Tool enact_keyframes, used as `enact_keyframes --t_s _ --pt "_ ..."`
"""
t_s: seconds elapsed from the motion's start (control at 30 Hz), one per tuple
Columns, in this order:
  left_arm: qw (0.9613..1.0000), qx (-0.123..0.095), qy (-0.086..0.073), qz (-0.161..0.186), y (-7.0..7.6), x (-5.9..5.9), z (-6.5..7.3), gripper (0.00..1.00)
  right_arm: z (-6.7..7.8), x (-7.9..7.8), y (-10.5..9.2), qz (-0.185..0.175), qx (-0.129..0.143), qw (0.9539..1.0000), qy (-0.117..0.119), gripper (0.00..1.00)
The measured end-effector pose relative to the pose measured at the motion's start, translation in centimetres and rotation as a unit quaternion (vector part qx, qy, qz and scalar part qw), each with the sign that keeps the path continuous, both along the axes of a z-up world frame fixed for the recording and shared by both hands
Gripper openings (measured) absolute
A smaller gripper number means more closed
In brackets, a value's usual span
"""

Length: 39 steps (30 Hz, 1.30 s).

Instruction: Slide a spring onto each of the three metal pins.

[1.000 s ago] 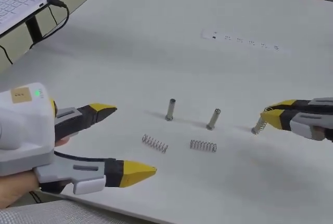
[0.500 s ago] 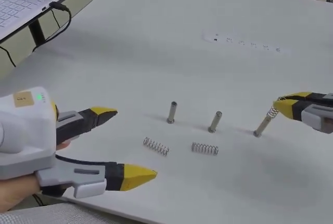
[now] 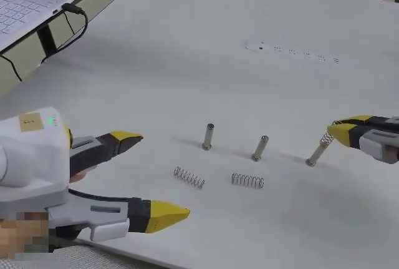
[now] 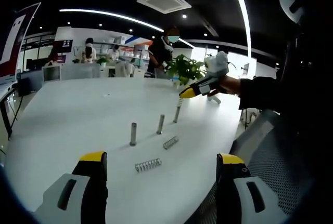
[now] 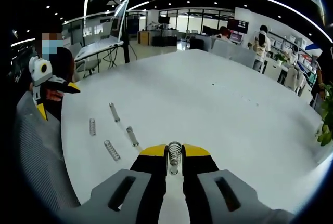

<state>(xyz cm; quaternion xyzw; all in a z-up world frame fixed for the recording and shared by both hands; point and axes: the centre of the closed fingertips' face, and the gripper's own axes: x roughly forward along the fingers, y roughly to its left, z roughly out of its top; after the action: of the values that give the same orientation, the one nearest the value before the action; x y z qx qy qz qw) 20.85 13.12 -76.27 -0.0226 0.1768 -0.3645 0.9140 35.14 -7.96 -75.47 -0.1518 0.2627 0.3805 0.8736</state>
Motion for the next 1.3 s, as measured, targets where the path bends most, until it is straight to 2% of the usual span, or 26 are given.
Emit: enact_keyframes --t_s 0.5,0.73,1.3 --pt "1.0000 0.001 0.002 0.000 0.0 0.1 -0.1 0.83 -1.1 0.2 -0.5 -0.006 0.007 0.9999 0.008 0.08" --pt "1.0000 0.001 0.001 0.001 0.0 0.1 -0.1 0.83 -1.8 0.2 -0.7 -0.012 0.029 0.9994 0.012 0.08" --pt "1.0000 -0.001 0.001 0.003 0.1 0.1 -0.1 0.83 -4.3 -0.2 -0.2 0.001 0.011 0.9998 0.016 0.08"
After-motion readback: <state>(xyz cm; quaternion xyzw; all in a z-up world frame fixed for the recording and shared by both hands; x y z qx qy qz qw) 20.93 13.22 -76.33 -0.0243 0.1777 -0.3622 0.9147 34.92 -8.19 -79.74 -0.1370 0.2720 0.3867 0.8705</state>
